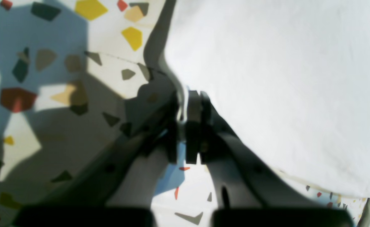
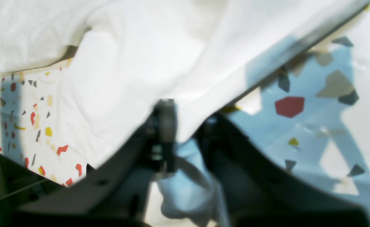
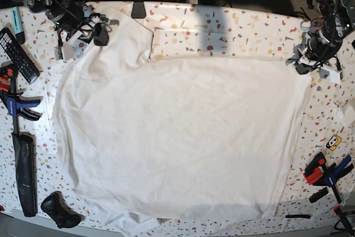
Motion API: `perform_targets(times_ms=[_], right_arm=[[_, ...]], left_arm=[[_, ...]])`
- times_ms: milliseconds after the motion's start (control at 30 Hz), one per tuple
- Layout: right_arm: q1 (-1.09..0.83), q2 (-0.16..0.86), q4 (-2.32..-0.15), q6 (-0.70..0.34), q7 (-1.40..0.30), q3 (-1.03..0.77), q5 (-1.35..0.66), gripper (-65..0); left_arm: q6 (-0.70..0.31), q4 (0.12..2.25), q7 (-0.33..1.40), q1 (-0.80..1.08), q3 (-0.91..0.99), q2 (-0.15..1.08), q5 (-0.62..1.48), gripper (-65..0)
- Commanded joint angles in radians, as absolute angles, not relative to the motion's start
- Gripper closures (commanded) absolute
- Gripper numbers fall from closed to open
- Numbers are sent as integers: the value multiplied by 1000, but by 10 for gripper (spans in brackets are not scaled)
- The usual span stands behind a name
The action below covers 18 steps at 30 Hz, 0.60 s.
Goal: Fold the T-shirt properly
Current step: 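Pinch the shirt's shoulder edge with both grippers, then lift the shoulder edge and pull it over the shirt body toward the hem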
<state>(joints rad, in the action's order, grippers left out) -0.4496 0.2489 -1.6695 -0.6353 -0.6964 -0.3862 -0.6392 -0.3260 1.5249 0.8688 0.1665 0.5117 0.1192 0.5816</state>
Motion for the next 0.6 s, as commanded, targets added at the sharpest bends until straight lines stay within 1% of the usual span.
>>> perform_targets(times_ms=[0,33,200,300,367,467,567], right_arm=[[-451,258,-1681,-632,-684,-390,-651,-15],[-451,258,-1681,-632,-685,-390,-653,0],[-452,258,-1682,-632,-685,-418,-667,0],[-453,258,-1685,-633,-685,-483,-723,0],[-463,258,-1699,-654,-686,-544,-766,0],[-494,258,-1734,-691,-701,-629,-826,0],[-531,258,-1757,-698,-720,-680,-880,0]], left_arm=[[-334,1537,871,163,514,128,588,0],[-334,1537,871,163,514,128,588,0],[-334,1538,920,163,514,128,589,0],[-335,1539,946,165,517,128,630,0],[-361,1547,947,169,517,128,657,0],[-371,1605,952,191,517,128,662,0],[-371,1711,953,240,517,128,655,0]])
